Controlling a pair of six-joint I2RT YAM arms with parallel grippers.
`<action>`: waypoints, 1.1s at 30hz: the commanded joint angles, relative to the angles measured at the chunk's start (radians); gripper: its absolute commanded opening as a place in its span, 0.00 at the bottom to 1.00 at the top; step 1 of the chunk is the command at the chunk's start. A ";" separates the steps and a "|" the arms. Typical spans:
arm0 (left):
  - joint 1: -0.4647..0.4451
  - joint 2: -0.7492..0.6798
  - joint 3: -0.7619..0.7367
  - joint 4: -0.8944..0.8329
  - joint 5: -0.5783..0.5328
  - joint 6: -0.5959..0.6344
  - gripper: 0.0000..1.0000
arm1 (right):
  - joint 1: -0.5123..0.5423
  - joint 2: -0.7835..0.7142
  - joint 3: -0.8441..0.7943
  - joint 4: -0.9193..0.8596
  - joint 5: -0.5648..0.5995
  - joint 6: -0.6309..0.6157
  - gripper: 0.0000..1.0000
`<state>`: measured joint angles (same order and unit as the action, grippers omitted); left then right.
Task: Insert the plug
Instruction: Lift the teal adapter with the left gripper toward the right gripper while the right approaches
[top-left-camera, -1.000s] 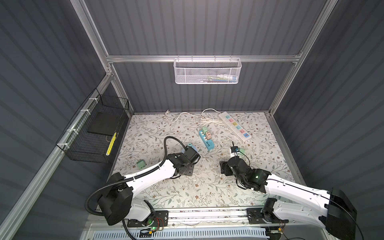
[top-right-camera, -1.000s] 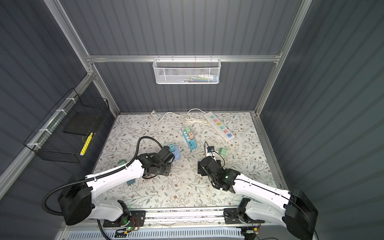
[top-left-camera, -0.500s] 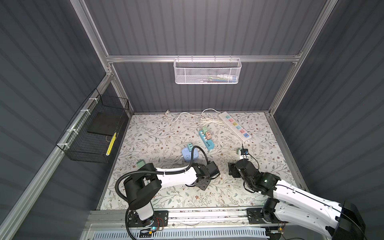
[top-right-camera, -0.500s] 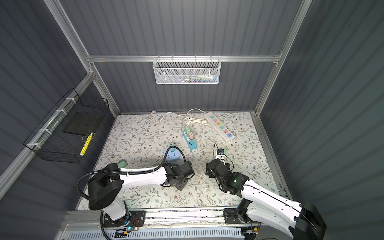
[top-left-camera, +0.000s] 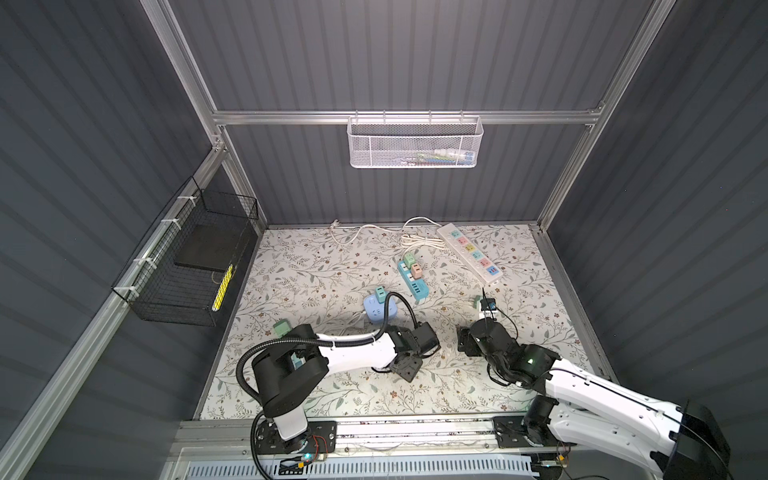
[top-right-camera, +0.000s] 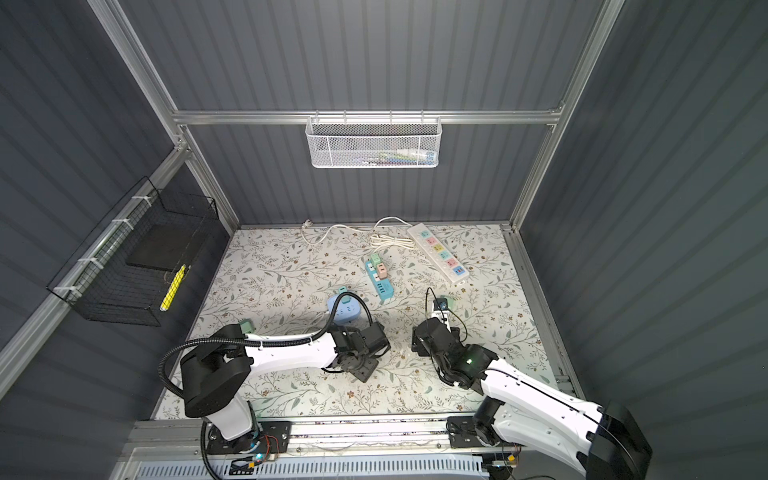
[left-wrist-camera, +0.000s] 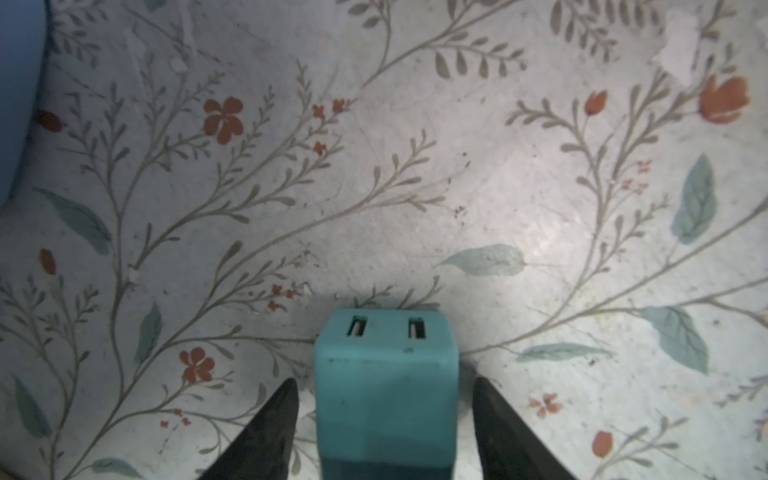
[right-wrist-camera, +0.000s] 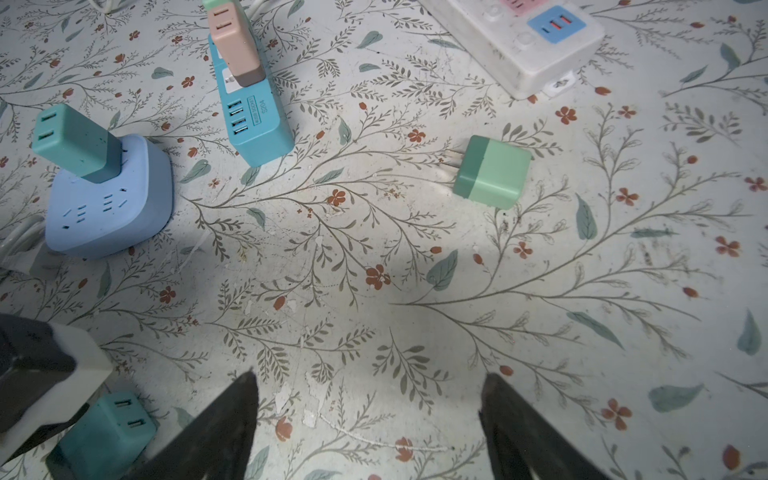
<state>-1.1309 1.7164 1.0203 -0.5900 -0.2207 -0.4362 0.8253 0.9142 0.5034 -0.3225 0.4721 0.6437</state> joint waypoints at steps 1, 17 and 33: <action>0.001 -0.016 -0.005 -0.031 -0.015 -0.063 0.63 | -0.005 0.006 0.020 0.000 0.007 0.001 0.84; 0.002 0.003 -0.023 0.024 -0.018 -0.002 0.42 | -0.005 0.009 0.036 -0.003 -0.016 -0.024 0.84; 0.000 -0.583 -0.566 0.959 -0.109 0.407 0.29 | -0.114 0.084 0.100 0.208 -0.574 -0.036 0.81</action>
<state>-1.1305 1.1690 0.4854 0.1467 -0.3153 -0.1612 0.7155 0.9798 0.5583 -0.2012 0.0692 0.6167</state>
